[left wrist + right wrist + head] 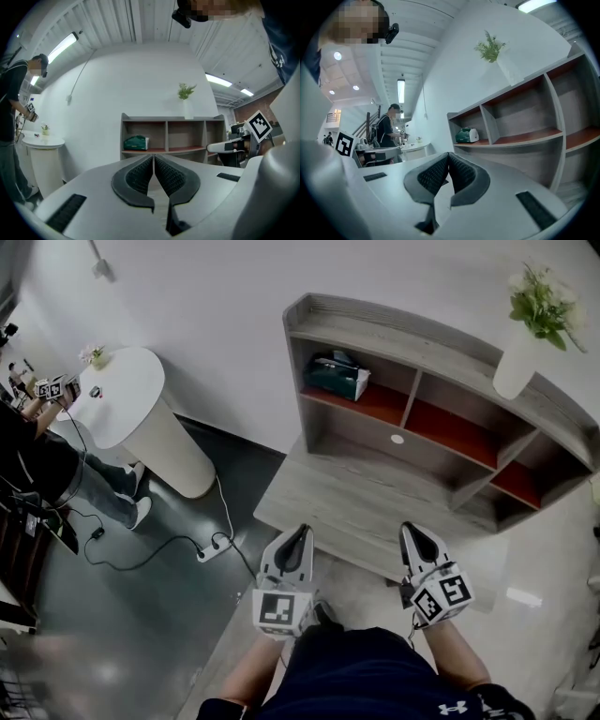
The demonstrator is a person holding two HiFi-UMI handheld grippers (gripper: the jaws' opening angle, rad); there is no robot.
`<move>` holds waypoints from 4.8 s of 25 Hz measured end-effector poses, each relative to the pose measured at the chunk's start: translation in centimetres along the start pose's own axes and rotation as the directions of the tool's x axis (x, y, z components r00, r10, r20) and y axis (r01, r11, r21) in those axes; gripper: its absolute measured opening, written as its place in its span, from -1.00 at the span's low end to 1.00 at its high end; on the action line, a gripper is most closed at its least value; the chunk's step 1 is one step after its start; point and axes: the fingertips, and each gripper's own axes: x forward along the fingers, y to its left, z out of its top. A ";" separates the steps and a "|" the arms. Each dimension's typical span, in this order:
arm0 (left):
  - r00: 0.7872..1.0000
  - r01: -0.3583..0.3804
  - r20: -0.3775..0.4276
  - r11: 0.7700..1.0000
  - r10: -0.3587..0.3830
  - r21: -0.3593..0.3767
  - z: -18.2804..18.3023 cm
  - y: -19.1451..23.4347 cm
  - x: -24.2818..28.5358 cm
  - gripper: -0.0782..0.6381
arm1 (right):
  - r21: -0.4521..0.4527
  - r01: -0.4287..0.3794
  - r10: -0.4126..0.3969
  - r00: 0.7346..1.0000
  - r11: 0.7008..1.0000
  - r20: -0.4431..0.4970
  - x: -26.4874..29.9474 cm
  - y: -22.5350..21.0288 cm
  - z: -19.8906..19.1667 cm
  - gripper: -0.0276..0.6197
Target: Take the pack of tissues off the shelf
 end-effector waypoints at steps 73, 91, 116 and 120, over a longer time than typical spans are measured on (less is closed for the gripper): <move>0.784 0.603 -0.602 0.414 -0.152 0.682 -0.6 9.2 39.9 -0.04 | 0.166 0.079 -0.080 0.997 0.983 0.002 13.6 -13.1 0.1 -0.88; 0.724 0.678 -0.677 0.316 -0.132 0.664 -3.6 8.6 40.9 -0.26 | 0.208 0.097 -0.094 0.995 0.973 -0.027 13.3 -13.6 -1.3 -0.88; 0.824 0.548 -0.563 0.346 -0.066 0.761 -1.8 7.8 35.3 -0.43 | 0.230 0.081 -0.076 0.997 0.970 -0.031 11.3 -11.4 -1.7 -0.88; 0.843 0.522 -0.534 0.356 -0.073 0.775 -1.2 7.5 32.7 -0.43 | 0.231 0.072 -0.065 0.997 0.970 -0.035 11.0 -10.8 -1.9 -0.88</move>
